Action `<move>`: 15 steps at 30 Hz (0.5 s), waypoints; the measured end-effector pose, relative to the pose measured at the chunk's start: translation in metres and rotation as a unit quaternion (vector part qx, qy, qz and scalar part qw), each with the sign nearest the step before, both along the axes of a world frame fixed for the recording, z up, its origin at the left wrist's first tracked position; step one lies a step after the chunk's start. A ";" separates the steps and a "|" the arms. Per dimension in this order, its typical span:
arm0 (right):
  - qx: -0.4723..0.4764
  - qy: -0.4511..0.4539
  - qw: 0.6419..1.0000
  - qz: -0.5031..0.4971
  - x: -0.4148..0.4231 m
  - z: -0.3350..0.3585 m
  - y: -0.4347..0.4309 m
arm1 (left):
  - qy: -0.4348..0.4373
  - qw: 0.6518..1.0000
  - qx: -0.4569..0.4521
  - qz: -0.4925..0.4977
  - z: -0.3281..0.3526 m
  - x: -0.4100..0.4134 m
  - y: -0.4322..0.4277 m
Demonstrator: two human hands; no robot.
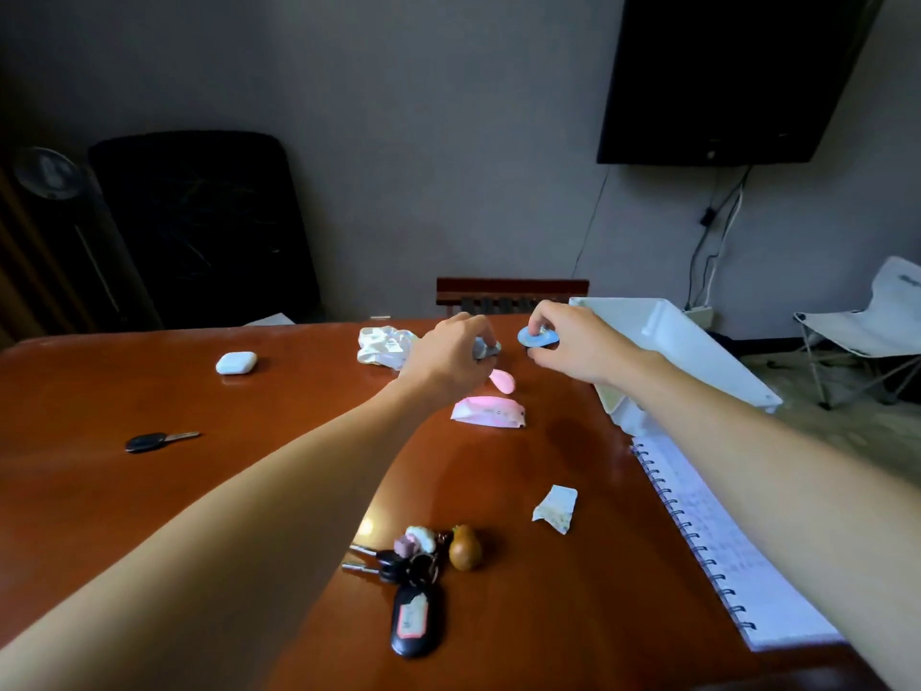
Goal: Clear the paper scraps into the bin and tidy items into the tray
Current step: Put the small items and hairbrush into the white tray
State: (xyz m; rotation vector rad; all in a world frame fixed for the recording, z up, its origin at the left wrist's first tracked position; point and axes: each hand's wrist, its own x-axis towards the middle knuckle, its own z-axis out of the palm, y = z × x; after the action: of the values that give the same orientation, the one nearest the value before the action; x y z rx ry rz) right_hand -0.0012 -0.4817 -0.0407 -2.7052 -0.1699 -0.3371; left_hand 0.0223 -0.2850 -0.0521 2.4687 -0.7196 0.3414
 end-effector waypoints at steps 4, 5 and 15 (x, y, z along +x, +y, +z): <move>0.011 0.017 0.999 -0.029 0.011 -0.008 -0.036 | 0.003 1.000 0.012 -0.022 -0.002 0.014 -0.036; 0.018 0.021 0.999 -0.037 0.013 -0.010 -0.045 | 0.002 1.000 0.012 -0.029 -0.002 0.017 -0.045; 0.046 0.044 0.994 -0.092 0.040 -0.032 -0.124 | 0.007 0.998 0.016 -0.064 -0.014 0.052 -0.129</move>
State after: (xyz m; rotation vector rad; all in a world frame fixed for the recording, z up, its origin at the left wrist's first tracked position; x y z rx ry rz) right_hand 0.0389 -0.6060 -0.0725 -2.6431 0.1191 -0.2717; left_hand 0.0744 -0.4141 -0.0657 2.4375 -0.8780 0.2670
